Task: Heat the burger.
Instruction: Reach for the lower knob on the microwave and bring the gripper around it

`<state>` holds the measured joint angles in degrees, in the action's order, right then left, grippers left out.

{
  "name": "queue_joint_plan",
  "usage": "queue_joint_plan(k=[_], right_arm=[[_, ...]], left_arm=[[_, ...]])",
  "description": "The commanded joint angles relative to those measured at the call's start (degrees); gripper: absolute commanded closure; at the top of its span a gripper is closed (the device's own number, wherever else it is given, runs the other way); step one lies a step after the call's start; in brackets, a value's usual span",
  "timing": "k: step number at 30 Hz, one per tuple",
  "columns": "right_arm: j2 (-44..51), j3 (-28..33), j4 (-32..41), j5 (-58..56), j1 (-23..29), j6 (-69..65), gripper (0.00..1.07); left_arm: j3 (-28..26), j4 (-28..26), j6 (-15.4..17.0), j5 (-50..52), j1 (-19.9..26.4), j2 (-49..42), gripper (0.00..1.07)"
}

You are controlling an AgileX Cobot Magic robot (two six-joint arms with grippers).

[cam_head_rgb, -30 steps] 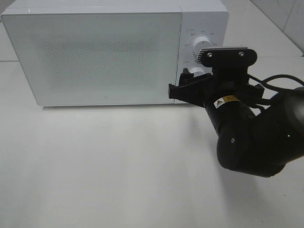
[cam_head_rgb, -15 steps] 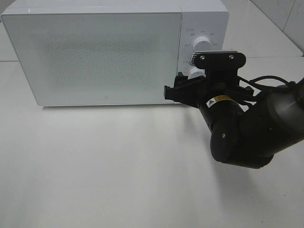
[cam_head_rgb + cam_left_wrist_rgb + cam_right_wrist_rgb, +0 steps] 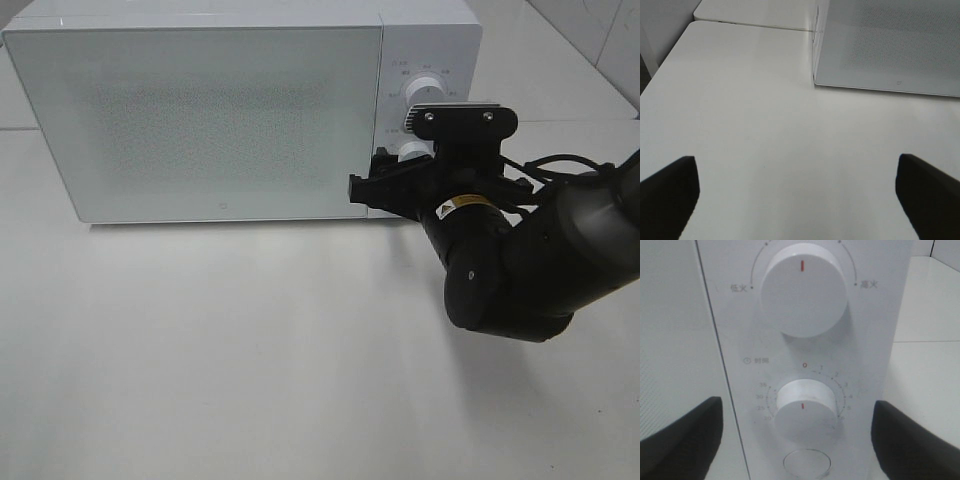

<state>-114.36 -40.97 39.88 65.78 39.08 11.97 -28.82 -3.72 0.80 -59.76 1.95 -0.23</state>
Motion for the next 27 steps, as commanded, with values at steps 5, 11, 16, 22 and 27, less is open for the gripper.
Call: queue_joint_plan(k=[5, 11, 16, 22, 27], right_arm=[[-0.5, -1.4, -1.9, -0.5, -1.2, -0.6, 0.31], [-2.0, -3.0, -2.6, -0.9, -1.2, -0.7, 0.31], [-3.6, -4.2, -2.9, -1.7, -1.9, -0.9, 0.31], [-3.8, -4.8, -3.2, -1.1, -1.9, -0.9, 0.31], [-3.8, -4.8, -3.2, -0.7, -1.9, -0.9, 0.31]], left_arm=[[0.2, -0.4, -0.1, 0.6, 0.2, -1.1, 0.07], [0.2, -0.4, -0.1, 0.6, 0.2, -1.1, 0.07], [0.2, -0.4, -0.1, 0.6, 0.2, -1.1, 0.07], [0.2, -0.4, -0.1, 0.6, 0.2, -1.1, 0.07], [0.2, -0.4, -0.1, 0.6, 0.2, -1.1, 0.07]])
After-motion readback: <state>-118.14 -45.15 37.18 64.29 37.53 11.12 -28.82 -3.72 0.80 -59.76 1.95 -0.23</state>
